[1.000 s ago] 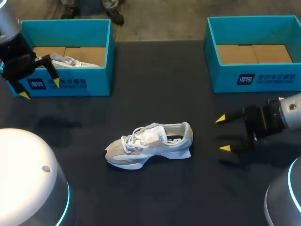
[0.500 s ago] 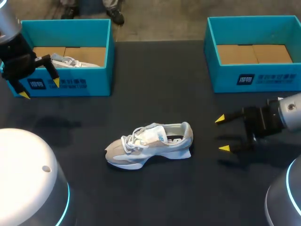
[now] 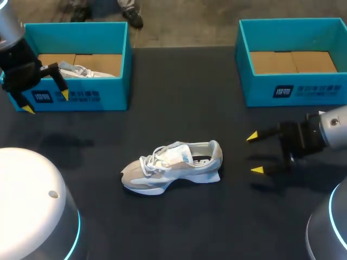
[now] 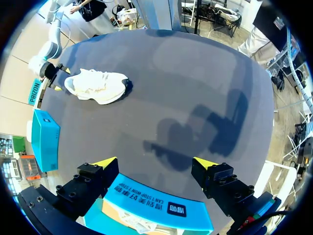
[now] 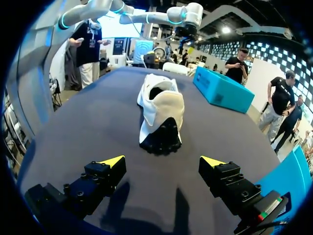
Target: Take the shoe out of the shoebox, open the shoe tongue, remove and reinsert the insole, then place the shoe into the shoebox
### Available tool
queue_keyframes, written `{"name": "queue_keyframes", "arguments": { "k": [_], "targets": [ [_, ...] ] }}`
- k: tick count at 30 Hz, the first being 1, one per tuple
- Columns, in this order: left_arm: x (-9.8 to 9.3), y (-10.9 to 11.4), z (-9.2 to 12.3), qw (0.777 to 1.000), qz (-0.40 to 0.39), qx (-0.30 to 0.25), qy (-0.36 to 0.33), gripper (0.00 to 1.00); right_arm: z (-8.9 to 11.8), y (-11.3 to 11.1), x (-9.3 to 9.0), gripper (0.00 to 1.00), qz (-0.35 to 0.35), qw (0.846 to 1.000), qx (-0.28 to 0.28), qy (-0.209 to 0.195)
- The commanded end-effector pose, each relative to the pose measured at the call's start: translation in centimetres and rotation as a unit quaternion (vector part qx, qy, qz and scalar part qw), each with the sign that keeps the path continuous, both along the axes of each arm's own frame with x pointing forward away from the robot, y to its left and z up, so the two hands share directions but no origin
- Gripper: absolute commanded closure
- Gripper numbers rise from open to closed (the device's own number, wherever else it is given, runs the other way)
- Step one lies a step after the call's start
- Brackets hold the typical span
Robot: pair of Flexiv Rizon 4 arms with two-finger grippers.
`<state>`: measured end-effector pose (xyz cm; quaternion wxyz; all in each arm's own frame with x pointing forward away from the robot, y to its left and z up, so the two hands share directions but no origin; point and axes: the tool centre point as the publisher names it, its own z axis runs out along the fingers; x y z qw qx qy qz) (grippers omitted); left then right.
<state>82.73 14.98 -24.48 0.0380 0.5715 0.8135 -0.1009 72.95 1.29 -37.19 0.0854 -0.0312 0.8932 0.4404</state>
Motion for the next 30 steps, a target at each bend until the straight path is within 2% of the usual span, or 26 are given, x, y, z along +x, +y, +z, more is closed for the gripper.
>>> {"name": "queue_keyframes", "arguments": {
  "k": [1, 16, 30],
  "targets": [
    [-0.1, 0.0, 0.0, 1.0, 0.0, 0.001, -0.001, 0.0, -0.4, 1.4, 1.0, 0.0, 0.0, 1.0, -0.004, 0.004],
    [-0.1, 0.0, 0.0, 1.0, 0.0, 0.001, -0.001, 0.0, -1.5, 6.1, 1.5, 0.0, -0.014, 0.999, -0.026, 0.042],
    [-0.1, 0.0, 0.0, 1.0, 0.0, 0.001, -0.001, 0.0, -2.0, 9.4, 1.5, 0.0, 0.0, 0.999, -0.017, 0.051]
  ]
}}
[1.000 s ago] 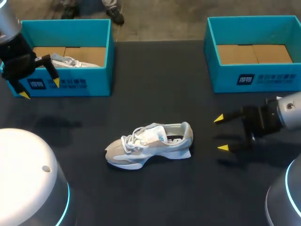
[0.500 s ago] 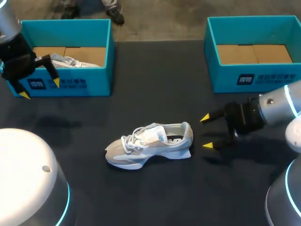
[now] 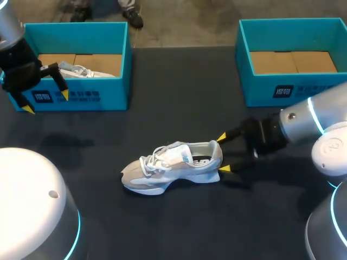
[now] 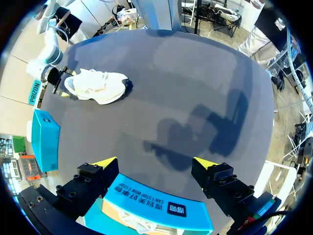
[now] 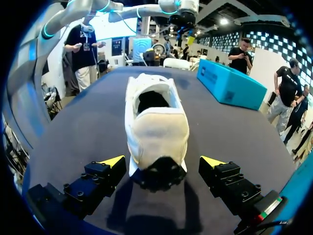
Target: Take the shoe out of the shoebox, open the shoe tongue, remove and reinsert the insole, then place the shoe into the shoebox
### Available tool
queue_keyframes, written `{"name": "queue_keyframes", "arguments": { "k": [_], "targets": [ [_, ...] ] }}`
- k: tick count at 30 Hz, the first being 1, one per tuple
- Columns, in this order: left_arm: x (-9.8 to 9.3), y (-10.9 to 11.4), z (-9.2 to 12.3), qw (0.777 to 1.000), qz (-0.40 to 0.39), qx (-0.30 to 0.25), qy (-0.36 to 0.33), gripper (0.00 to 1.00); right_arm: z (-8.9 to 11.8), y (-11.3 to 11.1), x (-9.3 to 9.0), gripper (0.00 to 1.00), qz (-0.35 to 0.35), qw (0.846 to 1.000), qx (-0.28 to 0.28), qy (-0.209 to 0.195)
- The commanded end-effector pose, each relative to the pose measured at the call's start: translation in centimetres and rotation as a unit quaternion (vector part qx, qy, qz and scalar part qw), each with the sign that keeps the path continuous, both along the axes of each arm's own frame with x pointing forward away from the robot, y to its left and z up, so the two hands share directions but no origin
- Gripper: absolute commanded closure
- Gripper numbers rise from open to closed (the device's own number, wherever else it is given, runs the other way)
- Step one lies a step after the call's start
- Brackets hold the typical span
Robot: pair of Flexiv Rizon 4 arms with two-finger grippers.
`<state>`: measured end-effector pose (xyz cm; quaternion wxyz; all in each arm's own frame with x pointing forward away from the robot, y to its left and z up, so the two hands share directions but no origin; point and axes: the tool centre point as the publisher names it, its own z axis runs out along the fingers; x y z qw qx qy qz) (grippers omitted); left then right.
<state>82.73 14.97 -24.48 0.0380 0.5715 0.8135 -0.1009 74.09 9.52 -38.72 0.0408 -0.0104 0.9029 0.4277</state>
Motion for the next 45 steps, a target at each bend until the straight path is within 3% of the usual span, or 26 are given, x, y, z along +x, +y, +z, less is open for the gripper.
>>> {"name": "queue_keyframes", "arguments": {
  "k": [1, 13, 31, 32, 33, 34, 38, 40, 45],
  "targets": [
    [-0.1, 0.0, 0.0, 1.0, 0.0, 0.001, -0.001, 0.0, -0.5, 1.7, 0.4, 0.0, 0.001, 1.0, -0.002, 0.002],
    [-0.1, 0.0, 0.0, 1.0, 0.0, 0.001, -0.001, 0.0, -1.9, 4.0, -0.4, 0.0, 0.016, 1.0, 0.006, 0.017],
    [-0.1, 0.0, 0.0, 1.0, 0.0, 0.001, -0.001, 0.0, -3.8, 4.7, -0.2, 0.0, 0.018, 0.999, 0.011, 0.031],
    [-0.1, 0.0, 0.0, 1.0, 0.0, 0.001, -0.001, 0.0, -3.9, 4.7, -0.2, 0.15, 0.017, 0.999, 0.011, 0.031],
    [-0.1, 0.0, 0.0, 1.0, 0.0, 0.001, -0.001, 0.0, -4.0, 4.8, -0.2, 0.38, 0.015, 0.999, 0.012, 0.032],
    [-0.1, 0.0, 0.0, 1.0, 0.0, 0.001, -0.001, 0.0, -4.0, 4.8, -0.2, 0.55, 0.014, 0.999, 0.013, 0.032],
    [-0.1, 0.0, 0.0, 1.0, 0.0, 0.001, -0.001, 0.0, -4.1, 4.9, -0.4, 0.73, 0.008, 0.999, 0.017, 0.033],
    [-0.1, 0.0, 0.0, 1.0, 0.0, 0.001, -0.001, 0.0, -4.0, 5.0, -0.5, 0.98, 0.005, 0.999, 0.019, 0.031],
    [-0.1, 0.0, 0.0, 1.0, 0.0, 0.001, -0.001, 0.0, -3.5, 4.5, -0.7, 1.0, -0.019, 0.999, 0.026, 0.022]
  ]
}}
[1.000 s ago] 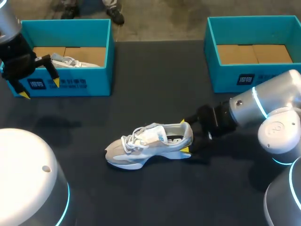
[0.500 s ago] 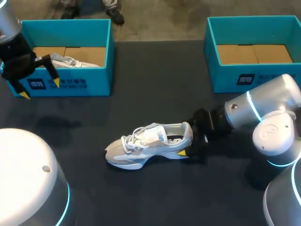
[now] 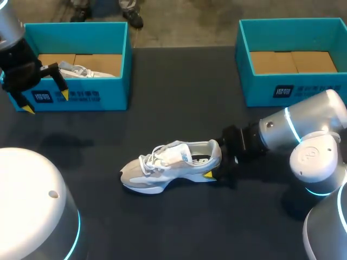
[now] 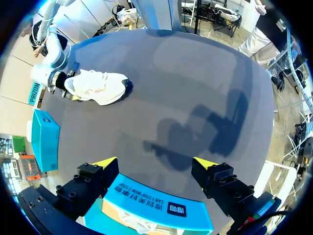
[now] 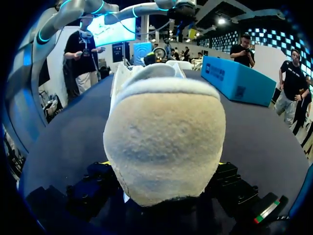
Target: Take the shoe out of the shoebox, open the shoe tongue, remove and reinsert the insole, then place the shoe into the shoebox
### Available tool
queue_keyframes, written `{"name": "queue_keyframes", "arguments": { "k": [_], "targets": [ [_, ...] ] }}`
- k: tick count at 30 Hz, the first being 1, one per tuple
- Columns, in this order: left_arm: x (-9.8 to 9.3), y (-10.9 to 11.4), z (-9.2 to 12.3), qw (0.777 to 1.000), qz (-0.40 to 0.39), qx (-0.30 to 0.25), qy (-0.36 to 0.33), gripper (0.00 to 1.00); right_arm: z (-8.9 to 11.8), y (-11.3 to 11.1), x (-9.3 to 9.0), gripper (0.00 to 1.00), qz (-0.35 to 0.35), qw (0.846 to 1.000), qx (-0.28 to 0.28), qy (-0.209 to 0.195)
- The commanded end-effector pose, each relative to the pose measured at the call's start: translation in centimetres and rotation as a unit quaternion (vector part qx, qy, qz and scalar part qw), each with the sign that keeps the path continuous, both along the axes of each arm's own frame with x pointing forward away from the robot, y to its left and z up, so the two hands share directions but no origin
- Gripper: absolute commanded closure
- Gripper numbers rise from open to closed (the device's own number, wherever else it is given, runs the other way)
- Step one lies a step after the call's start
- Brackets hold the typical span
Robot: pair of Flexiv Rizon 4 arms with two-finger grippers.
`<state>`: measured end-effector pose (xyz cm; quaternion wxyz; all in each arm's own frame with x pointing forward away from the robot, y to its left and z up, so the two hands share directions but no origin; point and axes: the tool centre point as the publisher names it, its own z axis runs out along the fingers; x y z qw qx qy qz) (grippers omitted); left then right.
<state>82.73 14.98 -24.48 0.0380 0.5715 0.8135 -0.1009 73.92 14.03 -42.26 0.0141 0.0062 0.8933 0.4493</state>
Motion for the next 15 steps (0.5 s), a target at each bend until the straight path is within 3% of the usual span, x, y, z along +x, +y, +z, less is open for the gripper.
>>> {"name": "queue_keyframes", "arguments": {
  "k": [1, 15],
  "targets": [
    [-0.1, 0.0, 0.0, 1.0, 0.0, 0.001, -0.001, 0.0, 0.1, -0.1, -0.6, 1.0, -0.023, 1.0, 0.002, -0.01],
    [-0.1, 0.0, 0.0, 1.0, 0.0, 0.001, -0.001, 0.0, 0.6, -2.0, -0.3, 1.0, -0.061, 0.998, -0.002, -0.022]
  ]
}}
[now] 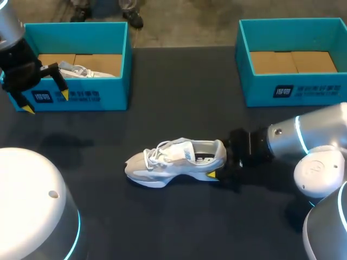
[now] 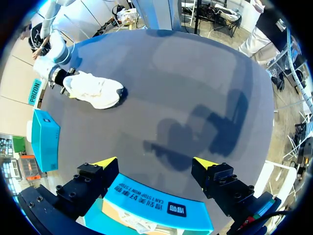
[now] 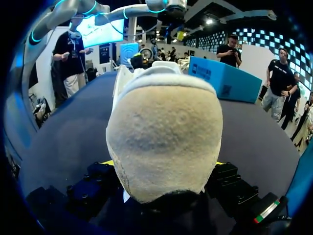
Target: Take the shoe out of the shoebox, open the shoe tongue, remove and reinsert the insole, then place the shoe into the shoebox
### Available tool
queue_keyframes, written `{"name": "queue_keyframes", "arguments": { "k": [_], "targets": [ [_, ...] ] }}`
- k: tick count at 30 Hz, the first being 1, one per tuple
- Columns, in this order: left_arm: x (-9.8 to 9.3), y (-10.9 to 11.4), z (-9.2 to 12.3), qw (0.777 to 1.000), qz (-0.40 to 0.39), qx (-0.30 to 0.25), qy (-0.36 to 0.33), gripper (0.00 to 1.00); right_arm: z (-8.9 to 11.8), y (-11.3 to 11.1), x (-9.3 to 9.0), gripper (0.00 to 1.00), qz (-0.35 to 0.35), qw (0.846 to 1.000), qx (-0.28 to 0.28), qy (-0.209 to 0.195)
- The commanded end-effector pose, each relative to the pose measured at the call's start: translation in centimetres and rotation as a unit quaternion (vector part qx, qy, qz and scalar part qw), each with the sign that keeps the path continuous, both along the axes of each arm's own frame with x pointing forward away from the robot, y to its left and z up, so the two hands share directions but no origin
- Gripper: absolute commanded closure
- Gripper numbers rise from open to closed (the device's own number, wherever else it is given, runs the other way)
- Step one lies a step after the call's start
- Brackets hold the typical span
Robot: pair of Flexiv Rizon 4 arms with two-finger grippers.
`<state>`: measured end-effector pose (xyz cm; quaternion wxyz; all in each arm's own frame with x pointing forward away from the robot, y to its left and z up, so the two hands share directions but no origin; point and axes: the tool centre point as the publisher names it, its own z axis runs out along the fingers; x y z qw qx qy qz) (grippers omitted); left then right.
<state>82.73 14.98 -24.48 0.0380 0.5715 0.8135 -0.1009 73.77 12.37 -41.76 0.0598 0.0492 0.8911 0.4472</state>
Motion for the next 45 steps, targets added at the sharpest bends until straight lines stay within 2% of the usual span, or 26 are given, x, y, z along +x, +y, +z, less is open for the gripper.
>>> {"name": "queue_keyframes", "arguments": {
  "k": [1, 11, 37, 41, 42, 45],
  "targets": [
    [-0.1, 0.0, 0.0, 1.0, 0.0, 0.001, -0.001, 0.0, 0.0, -0.4, -0.1, 1.0, -0.002, 1.0, -0.002, 0.001],
    [-0.1, 0.0, 0.0, 1.0, 0.0, 0.001, -0.001, 0.0, -1.0, -0.6, 0.8, 1.0, 0.002, 1.0, -0.004, 0.012],
    [-0.1, 0.0, 0.0, 1.0, 0.0, 0.001, -0.001, 0.0, -1.0, -0.5, 0.8, 1.0, 0.005, 1.0, -0.006, 0.013],
    [-0.6, -1.6, 0.9, 0.999, 0.047, 0.02, -0.003, 0.0, -1.0, -0.5, 0.8, 1.0, 0.005, 1.0, -0.006, 0.013],
    [-0.6, -2.0, 1.1, 0.997, 0.066, 0.039, -0.002, 0.0, -1.0, -0.5, 0.8, 1.0, 0.005, 1.0, -0.006, 0.013],
    [-0.8, -2.8, 1.8, 0.988, 0.15, 0.024, 0.018, 0.0, -1.0, -0.5, 0.8, 1.0, 0.005, 1.0, -0.006, 0.013]
  ]
}}
